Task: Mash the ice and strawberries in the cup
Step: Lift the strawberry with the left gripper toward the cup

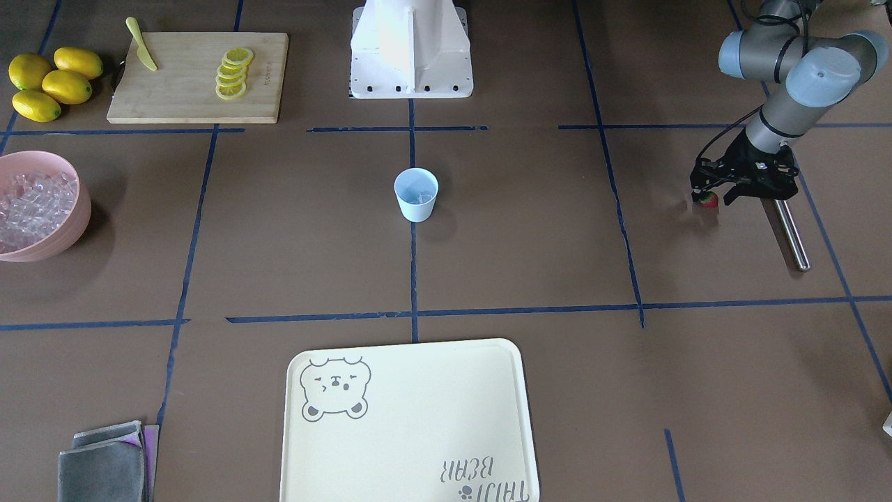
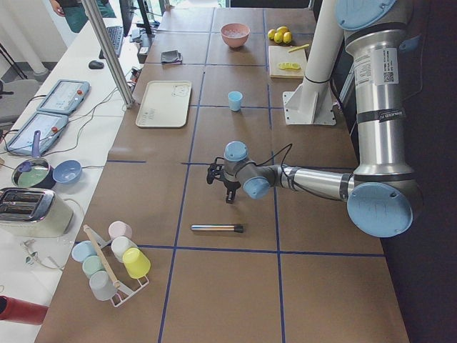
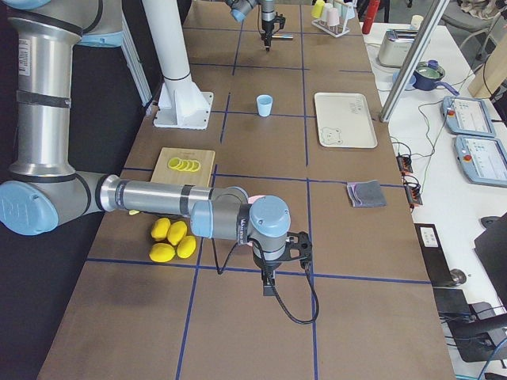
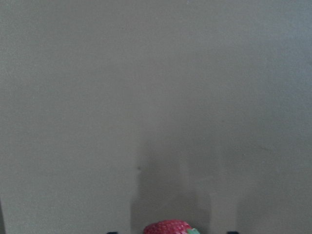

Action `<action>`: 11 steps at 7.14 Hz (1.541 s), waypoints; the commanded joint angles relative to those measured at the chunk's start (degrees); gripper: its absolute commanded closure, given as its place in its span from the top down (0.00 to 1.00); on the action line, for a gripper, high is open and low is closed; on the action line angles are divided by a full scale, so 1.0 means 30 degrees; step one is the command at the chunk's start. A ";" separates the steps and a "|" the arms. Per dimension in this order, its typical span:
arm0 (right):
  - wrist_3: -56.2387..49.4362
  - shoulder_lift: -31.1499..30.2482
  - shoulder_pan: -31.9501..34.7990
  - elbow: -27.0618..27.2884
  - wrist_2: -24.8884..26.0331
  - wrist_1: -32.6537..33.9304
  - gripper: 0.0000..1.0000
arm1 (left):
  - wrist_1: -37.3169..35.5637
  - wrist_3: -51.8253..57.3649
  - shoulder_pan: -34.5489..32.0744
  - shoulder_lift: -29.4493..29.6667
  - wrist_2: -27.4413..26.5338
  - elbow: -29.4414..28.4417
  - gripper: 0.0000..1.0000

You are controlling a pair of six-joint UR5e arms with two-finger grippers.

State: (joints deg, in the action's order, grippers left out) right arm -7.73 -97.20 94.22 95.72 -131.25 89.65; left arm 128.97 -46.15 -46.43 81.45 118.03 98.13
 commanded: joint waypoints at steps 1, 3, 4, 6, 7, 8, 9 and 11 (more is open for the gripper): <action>0.0000 -0.0001 0.0000 0.0026 -0.0020 0.0000 0.99 | -0.0071 0.0002 -0.0023 -0.0020 -0.0055 0.0858 0.02; 0.0000 -0.0001 0.0000 0.0026 -0.0020 0.0000 0.99 | -0.1989 -0.0174 -0.0081 0.0678 0.0002 0.2847 0.02; 0.0029 -0.0001 0.0000 0.0026 -0.0020 0.0000 0.99 | -0.5311 -0.0290 -0.0082 0.1989 0.0003 0.4540 0.02; 0.0000 -0.0176 0.0000 0.0113 -0.0078 0.0000 0.99 | -1.3974 -0.0291 -0.0023 0.6691 0.0003 0.7214 0.02; -0.0087 -0.0148 0.0000 0.0143 -0.0078 0.0000 0.99 | -1.7207 -0.0320 0.0122 0.9561 0.0032 0.7281 0.02; -0.0059 -0.0147 0.0000 0.0172 -0.0078 0.0000 0.99 | -1.9443 -0.2409 0.1110 1.1997 0.0003 0.7223 0.02; -0.0030 -0.0118 0.0000 0.0173 -0.0078 0.0000 0.99 | -1.9669 -0.5185 0.2802 1.3326 -0.0084 0.7049 0.02; -0.0029 -0.0089 0.0000 0.0202 -0.0107 0.0000 0.99 | -1.9642 -0.8391 0.4539 1.6749 -0.1686 0.4546 0.03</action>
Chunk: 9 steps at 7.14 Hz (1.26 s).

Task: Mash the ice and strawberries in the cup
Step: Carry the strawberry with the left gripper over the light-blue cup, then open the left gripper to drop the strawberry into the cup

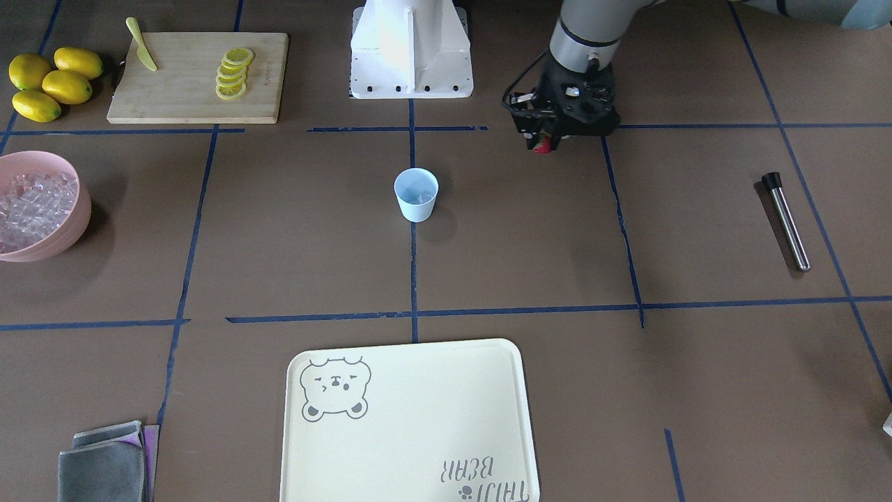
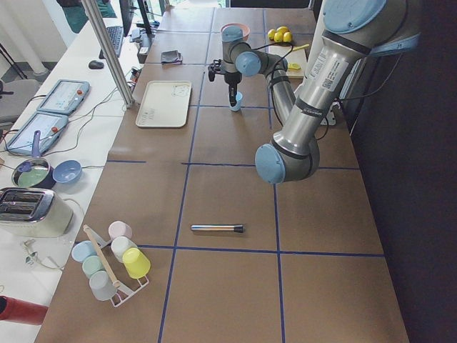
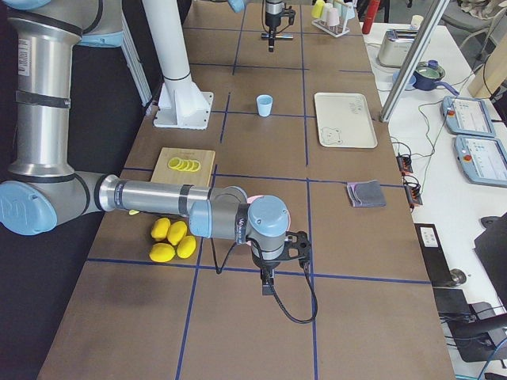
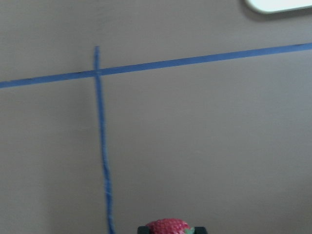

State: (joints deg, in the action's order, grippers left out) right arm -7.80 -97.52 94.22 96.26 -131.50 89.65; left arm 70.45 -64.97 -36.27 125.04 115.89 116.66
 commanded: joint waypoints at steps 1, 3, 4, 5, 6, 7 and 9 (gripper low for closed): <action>-0.0008 0.0016 0.0000 0.0022 -0.0023 -0.0028 0.99 | -0.0019 -0.2943 0.1917 0.3859 -0.1738 -0.3450 0.03; -0.0067 0.0016 0.0000 0.0022 -0.0023 -0.0028 0.99 | 0.2048 -0.4351 0.2685 0.5482 -0.2329 -0.6472 0.04; -0.0067 0.0016 0.0000 0.0051 -0.0023 0.0000 0.99 | 0.2468 -0.4502 0.3093 0.5632 -0.2419 -0.7066 0.04; -0.0067 0.0016 0.0000 0.0051 -0.0023 -0.0028 0.99 | 0.2530 -0.4446 0.3126 0.5605 -0.2420 -0.7043 0.08; -0.0067 0.0016 0.0000 0.0051 -0.0023 -0.0029 0.99 | 0.2531 -0.4329 0.3126 0.5575 -0.2420 -0.7042 0.17; -0.0125 0.0016 0.0000 0.0051 -0.0052 -0.0029 0.99 | 0.2560 -0.4212 0.3126 0.5488 -0.2449 -0.7042 0.75; -0.0125 0.0016 0.0000 0.0051 -0.0052 -0.0029 0.99 | 0.2560 -0.3742 0.3126 0.5429 -0.2449 -0.6808 1.00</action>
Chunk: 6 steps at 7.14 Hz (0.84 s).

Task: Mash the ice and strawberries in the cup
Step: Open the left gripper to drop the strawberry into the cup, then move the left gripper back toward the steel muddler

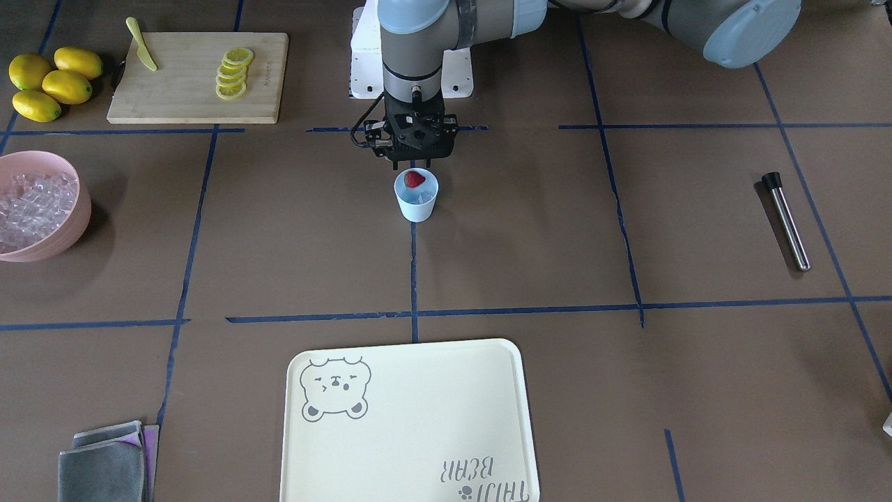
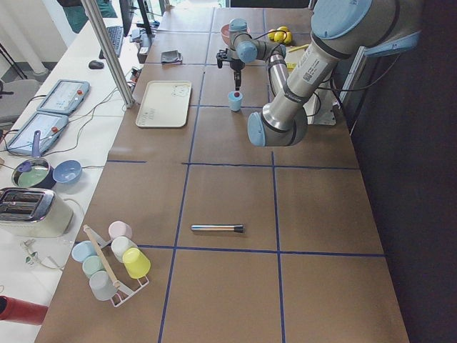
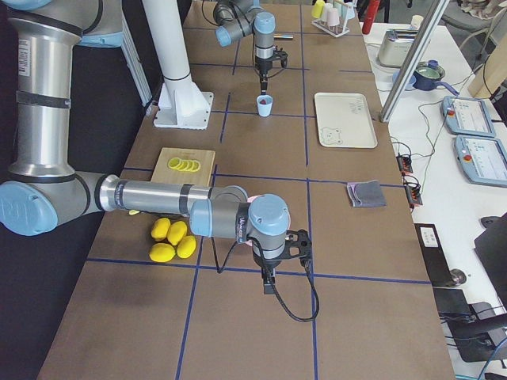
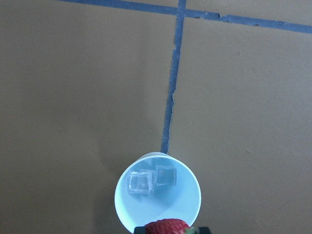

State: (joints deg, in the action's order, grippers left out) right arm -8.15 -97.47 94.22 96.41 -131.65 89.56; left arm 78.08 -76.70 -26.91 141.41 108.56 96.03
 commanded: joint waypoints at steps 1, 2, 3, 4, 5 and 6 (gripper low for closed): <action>-0.0007 0.0000 0.0000 0.0000 -0.0003 -0.0001 0.99 | -0.0009 0.0225 0.0004 -0.0027 0.0025 0.0101 1.00; 0.0022 0.0000 0.0000 0.0000 -0.0003 -0.0001 0.99 | -0.0213 0.0922 -0.0141 -0.0317 0.0025 0.0507 1.00; 0.0051 0.0000 0.0000 0.0000 -0.0003 -0.0001 0.99 | -0.0273 0.2582 -0.0491 -0.2612 0.0112 0.2715 1.00; 0.0023 0.0029 -0.0029 0.0000 -0.0003 -0.0001 0.99 | -0.0302 0.4716 -0.1422 -0.5013 0.0200 0.5058 1.00; 0.0022 0.0058 -0.0029 -0.0029 -0.0032 -0.0001 0.99 | -0.0303 0.7348 -0.2737 -0.6951 0.0433 0.6792 1.00; 0.0022 0.0088 -0.0058 -0.0029 -0.0091 -0.0001 0.99 | -0.0274 1.0536 -0.5157 -0.9204 0.2871 0.7709 1.00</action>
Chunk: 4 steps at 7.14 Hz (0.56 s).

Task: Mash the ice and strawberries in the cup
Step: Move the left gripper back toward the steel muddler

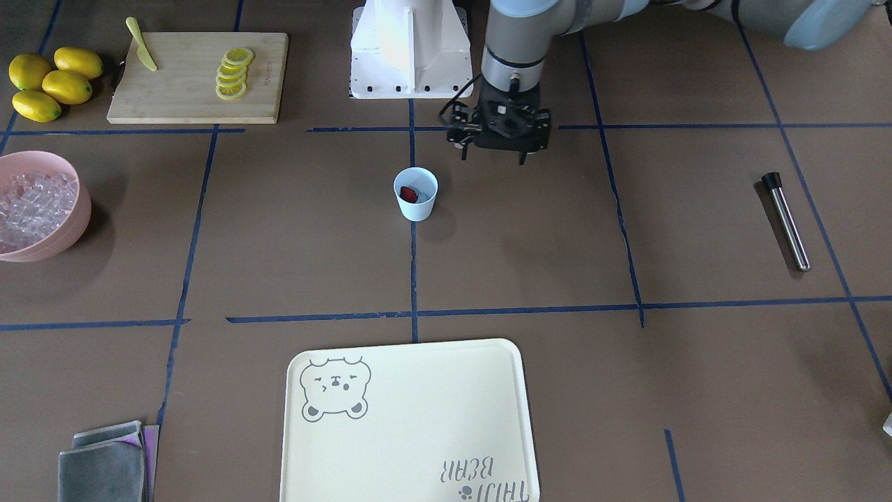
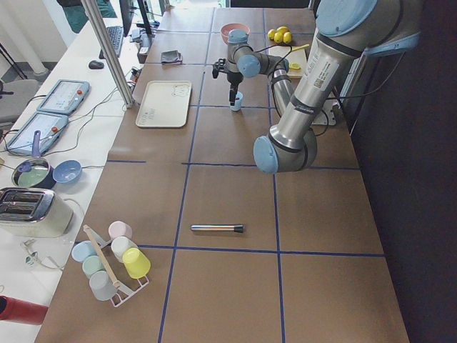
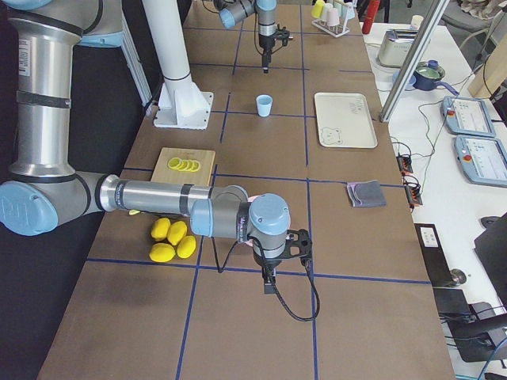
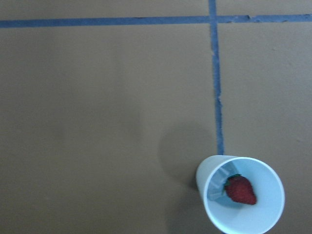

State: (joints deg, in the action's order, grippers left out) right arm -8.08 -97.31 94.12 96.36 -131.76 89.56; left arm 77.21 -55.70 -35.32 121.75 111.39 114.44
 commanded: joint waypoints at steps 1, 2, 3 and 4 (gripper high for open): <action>0.0027 0.0036 -0.0024 -0.0011 -0.0054 -0.0001 0.99 | 0.0073 0.7887 -0.5568 -0.4761 0.4736 0.1665 1.00; 0.0056 0.0036 -0.0024 -0.0011 -0.0054 -0.0001 0.99 | 0.0044 1.2571 -0.8530 -0.6784 0.6620 0.1550 1.00; 0.0057 0.0036 -0.0024 0.0018 -0.0054 -0.0001 0.99 | 0.0073 1.5460 -1.0735 -0.8776 0.7364 0.1462 1.00; 0.0057 0.0065 -0.0024 0.0019 -0.0054 -0.0001 0.99 | 0.0276 1.7577 -1.1888 -1.0971 0.7313 0.1374 1.00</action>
State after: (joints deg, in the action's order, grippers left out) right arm -7.93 -97.19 94.05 96.37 -131.92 89.56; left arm 77.56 -12.63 -64.87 96.65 131.72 118.80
